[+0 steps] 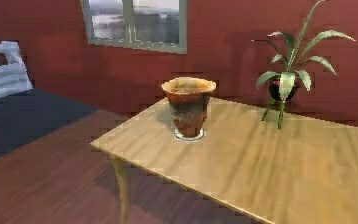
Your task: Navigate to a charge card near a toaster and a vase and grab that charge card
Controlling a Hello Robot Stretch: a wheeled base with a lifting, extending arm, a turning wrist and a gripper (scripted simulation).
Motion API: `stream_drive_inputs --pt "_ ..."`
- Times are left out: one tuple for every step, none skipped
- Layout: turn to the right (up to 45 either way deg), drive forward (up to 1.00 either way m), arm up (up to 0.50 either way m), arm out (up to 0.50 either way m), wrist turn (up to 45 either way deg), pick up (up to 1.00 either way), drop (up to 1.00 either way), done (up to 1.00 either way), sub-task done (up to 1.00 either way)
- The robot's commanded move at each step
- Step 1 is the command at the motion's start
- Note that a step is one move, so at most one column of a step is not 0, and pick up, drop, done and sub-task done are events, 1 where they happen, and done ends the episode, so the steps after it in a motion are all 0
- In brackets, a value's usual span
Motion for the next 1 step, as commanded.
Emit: stream_drive_inputs --pt "-45.0 0.00 0.00 0.00 0.0 0.00 0.00 0.00 0.00"
